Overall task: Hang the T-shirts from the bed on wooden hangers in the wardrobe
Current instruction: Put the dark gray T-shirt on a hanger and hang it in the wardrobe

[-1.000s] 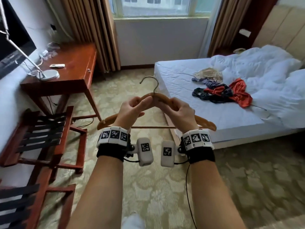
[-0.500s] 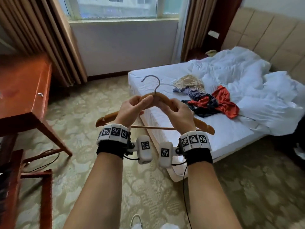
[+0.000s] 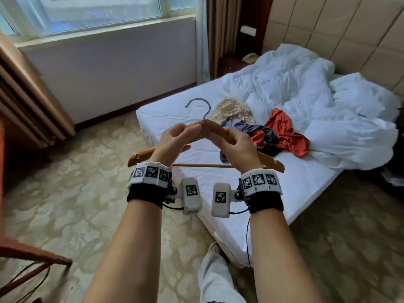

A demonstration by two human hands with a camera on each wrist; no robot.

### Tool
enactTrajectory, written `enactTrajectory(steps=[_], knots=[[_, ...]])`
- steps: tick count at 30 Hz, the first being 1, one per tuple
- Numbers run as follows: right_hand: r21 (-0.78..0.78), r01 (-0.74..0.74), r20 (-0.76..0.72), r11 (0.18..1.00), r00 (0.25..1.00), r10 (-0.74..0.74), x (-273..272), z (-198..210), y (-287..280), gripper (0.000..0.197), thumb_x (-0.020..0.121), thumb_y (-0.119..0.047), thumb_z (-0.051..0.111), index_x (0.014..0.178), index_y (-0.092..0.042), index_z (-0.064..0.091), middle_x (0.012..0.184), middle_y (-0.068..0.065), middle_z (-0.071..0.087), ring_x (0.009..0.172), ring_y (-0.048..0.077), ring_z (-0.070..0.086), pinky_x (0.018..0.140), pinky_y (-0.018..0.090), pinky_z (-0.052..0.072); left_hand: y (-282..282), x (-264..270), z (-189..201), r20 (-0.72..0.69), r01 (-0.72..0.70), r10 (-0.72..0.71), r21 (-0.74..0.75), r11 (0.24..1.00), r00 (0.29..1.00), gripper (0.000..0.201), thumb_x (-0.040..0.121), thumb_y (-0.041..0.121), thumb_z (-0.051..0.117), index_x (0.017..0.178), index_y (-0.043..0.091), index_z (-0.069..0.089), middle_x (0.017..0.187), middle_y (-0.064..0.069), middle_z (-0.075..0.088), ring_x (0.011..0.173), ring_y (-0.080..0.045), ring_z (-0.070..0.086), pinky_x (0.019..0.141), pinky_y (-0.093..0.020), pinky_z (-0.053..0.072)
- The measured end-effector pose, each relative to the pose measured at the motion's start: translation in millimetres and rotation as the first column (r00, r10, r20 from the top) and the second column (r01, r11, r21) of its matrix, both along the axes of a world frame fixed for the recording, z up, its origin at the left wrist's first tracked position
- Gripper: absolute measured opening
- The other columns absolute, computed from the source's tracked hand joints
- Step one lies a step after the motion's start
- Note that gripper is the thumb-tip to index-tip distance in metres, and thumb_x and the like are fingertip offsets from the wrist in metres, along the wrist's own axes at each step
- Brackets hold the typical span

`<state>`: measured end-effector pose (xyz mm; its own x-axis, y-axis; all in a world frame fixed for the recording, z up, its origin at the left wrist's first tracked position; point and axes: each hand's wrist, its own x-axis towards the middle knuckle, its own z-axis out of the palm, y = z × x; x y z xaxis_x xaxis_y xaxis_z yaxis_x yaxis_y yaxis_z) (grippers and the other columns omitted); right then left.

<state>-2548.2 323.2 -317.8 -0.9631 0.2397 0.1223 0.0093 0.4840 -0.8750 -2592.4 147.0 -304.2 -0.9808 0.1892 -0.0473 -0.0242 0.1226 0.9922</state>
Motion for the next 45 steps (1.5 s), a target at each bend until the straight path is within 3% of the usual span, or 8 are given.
enactTrajectory(steps=[8,11,14,19,24,36,39,45], knots=[[-0.059,0.044,0.063,0.997,0.997,-0.041,-148.3,-3.1,84.2,0.048,0.065,-0.084,0.058,0.088,-0.042,0.066,0.080,-0.012,0.069,0.087,0.015,0.065,0.090,0.049,0.052,85.9,-163.3,1.0,0.024,0.124,-0.123,-0.051,0.991,0.992,0.038,0.087,0.043,0.070,0.099,0.007,0.066,0.091,0.001,0.068,0.091,-0.012,0.066,0.095,-0.041,0.053],[-0.056,0.048,0.090,0.997,0.995,-0.042,-187.4,0.0,114.9,0.041,0.064,-0.080,0.061,0.089,-0.047,0.067,0.084,-0.013,0.071,0.090,0.013,0.067,0.090,0.046,0.054,120.4,-212.3,0.5,0.018,0.189,-0.189,-0.066,0.980,0.982,0.048,0.086,0.042,0.072,0.104,-0.003,0.065,0.096,-0.009,0.069,0.089,-0.015,0.063,0.092,-0.043,0.053],[-0.032,0.056,0.137,0.998,0.989,-0.051,-222.8,2.4,146.7,0.036,0.077,-0.059,0.070,0.098,-0.030,0.070,0.089,-0.007,0.074,0.090,0.017,0.069,0.088,0.043,0.055,150.2,-256.6,0.6,0.008,0.278,-0.278,-0.100,0.956,0.961,0.058,0.079,0.052,0.074,0.101,-0.002,0.066,0.100,-0.017,0.069,0.089,-0.019,0.062,0.082,-0.039,0.049],[-0.067,0.070,0.209,0.995,0.977,-0.054,-279.4,7.3,185.7,0.019,0.086,-0.031,0.076,0.096,-0.015,0.071,0.072,-0.005,0.067,0.066,0.011,0.062,0.072,0.030,0.050,198.6,-325.6,-3.5,0.008,0.421,-0.425,-0.144,0.895,0.905,0.063,0.072,0.061,0.071,0.098,0.004,0.067,0.109,-0.021,0.068,0.102,-0.030,0.068,0.087,-0.042,0.055],[-0.063,0.215,0.255,0.975,0.948,-0.193,-328.7,-13.8,220.2,0.019,0.084,-0.033,0.078,0.078,-0.017,0.068,0.060,-0.008,0.062,0.056,0.009,0.056,0.063,0.025,0.046,242.6,-398.9,-28.3,0.075,0.571,-0.568,-0.183,0.800,0.820,0.058,0.079,0.064,0.070,0.107,0.012,0.071,0.110,-0.015,0.070,0.103,-0.026,0.068,0.089,-0.041,0.058],[-0.020,0.597,0.448,0.802,0.722,-0.527,-407.6,-74.6,272.8,0.023,0.084,-0.037,0.077,0.082,-0.015,0.071,0.069,0.002,0.067,0.058,0.014,0.060,0.066,0.030,0.049,332.1,-542.5,-97.5,0.371,0.849,-0.772,-0.102,0.519,0.516,0.033,0.094,0.038,0.063,0.120,0.018,0.061,0.117,-0.001,0.060,0.109,-0.016,0.060,0.087,-0.039,0.056],[0.002,0.658,0.490,0.753,0.656,-0.574,-413.8,-100.9,290.7,0.017,0.080,-0.032,0.080,0.082,-0.020,0.069,0.067,0.001,0.068,0.058,0.017,0.060,0.068,0.038,0.054,354.9,-567.5,-122.7,0.414,0.841,-0.738,-0.169,0.513,0.533,0.030,0.095,0.036,0.062,0.119,0.017,0.061,0.119,-0.001,0.057,0.106,-0.017,0.058,0.087,-0.044,0.058],[0.027,0.749,0.584,0.662,0.526,-0.618,-420.8,-151.2,331.6,0.017,0.075,-0.026,0.078,0.087,-0.024,0.066,0.072,0.000,0.070,0.068,0.020,0.063,0.080,0.043,0.057,404.4,-580.5,-174.9,0.528,0.830,-0.653,-0.218,0.514,0.543,0.010,0.098,0.023,0.057,0.097,0.016,0.063,0.102,-0.005,0.062,0.094,-0.019,0.060,0.065,-0.031,0.054]])
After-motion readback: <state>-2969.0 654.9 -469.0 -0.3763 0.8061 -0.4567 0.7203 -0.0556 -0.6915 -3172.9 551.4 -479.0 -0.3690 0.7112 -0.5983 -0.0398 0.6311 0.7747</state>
